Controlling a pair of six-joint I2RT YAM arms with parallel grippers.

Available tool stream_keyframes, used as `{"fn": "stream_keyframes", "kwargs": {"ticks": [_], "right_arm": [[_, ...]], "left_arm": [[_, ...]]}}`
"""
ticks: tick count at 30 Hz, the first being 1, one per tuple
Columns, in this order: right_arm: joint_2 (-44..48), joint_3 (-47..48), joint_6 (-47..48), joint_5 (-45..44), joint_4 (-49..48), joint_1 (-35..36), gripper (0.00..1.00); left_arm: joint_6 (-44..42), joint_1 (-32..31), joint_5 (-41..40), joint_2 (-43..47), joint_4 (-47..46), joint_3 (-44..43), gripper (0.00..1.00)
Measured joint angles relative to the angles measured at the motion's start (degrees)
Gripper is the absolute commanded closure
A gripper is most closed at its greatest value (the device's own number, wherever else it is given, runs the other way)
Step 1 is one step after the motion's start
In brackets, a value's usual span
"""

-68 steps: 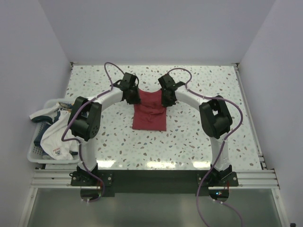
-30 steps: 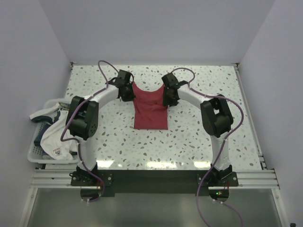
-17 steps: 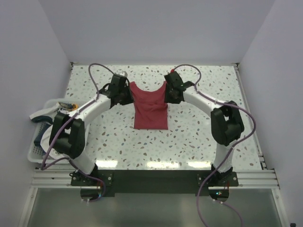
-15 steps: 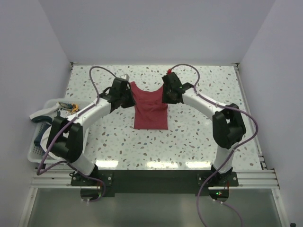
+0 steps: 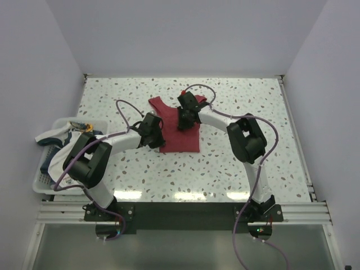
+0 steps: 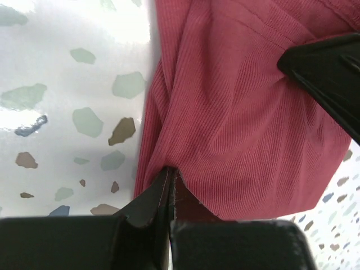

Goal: Fold and stack the tank tops
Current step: Fold the tank top

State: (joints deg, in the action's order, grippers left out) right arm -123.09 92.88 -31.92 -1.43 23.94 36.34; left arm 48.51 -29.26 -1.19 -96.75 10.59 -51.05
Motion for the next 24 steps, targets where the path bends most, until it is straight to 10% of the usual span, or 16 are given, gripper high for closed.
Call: {"fn": "stream_keyframes", "kwargs": {"ticks": [24], "right_arm": [[1.70, 0.26, 3.02, 6.29, -4.68, -6.27, 0.55]], "left_arm": [[1.57, 0.02, -2.73, 0.42, -1.84, 0.61, 1.00]]}}
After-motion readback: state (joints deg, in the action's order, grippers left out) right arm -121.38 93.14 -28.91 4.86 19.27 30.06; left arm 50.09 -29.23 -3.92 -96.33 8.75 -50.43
